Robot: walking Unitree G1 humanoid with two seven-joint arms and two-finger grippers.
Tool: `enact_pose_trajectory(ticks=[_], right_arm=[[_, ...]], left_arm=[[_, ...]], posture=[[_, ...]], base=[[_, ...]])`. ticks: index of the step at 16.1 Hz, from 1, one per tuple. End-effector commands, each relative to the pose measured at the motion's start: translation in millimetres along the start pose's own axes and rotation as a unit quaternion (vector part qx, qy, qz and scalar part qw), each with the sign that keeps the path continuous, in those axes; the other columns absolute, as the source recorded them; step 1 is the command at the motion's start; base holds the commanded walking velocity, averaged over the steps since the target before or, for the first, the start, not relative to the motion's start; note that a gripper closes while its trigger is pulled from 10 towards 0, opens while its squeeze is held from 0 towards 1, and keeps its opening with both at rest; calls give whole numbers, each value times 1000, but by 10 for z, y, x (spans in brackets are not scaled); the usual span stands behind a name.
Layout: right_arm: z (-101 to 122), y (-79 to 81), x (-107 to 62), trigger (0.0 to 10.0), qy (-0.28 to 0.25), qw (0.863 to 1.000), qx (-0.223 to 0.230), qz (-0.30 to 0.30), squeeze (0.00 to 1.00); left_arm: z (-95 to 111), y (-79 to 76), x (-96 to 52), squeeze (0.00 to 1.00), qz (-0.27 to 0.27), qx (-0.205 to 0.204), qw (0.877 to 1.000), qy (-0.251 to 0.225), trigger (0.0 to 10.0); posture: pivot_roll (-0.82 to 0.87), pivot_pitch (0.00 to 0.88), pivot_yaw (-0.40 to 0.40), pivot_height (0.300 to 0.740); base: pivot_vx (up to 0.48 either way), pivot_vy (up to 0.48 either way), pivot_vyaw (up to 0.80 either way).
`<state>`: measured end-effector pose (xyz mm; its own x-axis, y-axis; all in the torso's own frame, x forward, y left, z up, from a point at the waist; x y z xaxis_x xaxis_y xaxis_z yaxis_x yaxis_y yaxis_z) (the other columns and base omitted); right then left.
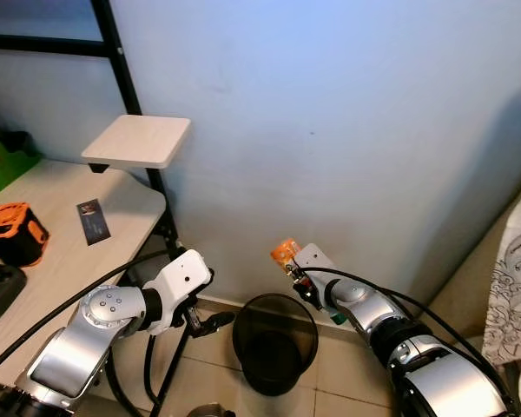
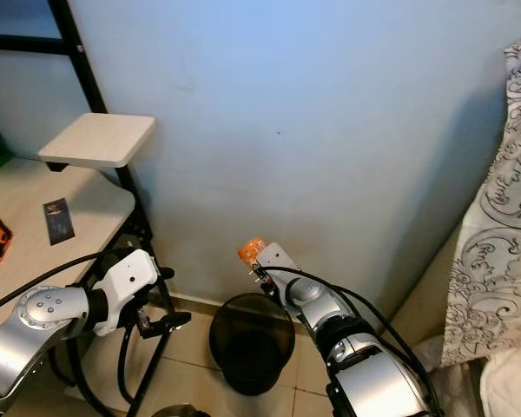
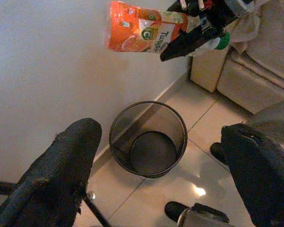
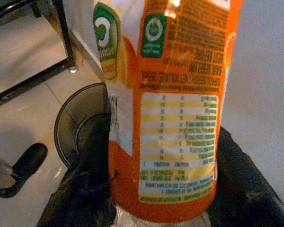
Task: Clean up the room
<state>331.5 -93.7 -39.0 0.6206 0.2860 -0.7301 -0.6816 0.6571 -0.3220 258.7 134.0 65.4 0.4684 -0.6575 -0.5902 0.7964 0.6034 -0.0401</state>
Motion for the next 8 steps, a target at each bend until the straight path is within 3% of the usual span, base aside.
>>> enact_pose_trajectory(ticks=[1,8], right_arm=[[138,-65,3,10000,-18,1000,4,-13,1000],[255,-35,26,10000,-36,999,8,-26,1000]], left_arm=[[10,57,-18,0,5,9,1000,5,10000],[11,88,-35,0,11,12,1000,5,10000]], posture=[[63,0,30,740],[82,0,20,740]], base=[[0,0,0],[0,0,0]])
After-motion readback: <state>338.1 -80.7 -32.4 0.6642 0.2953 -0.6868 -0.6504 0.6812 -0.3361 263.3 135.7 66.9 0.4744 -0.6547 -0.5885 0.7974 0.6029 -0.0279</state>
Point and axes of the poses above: a point about 5 cm out from each wrist's last joint towards the gripper, its own x axis pointing out of the wrist towards the gripper, its own z axis along the axis of the wrist's last joint, y = z × x, the point moved 5 cm from there along x, pointing out of the wrist towards the gripper, and after that the axes turned 11 degrees about -x, right-handed, at the moved point
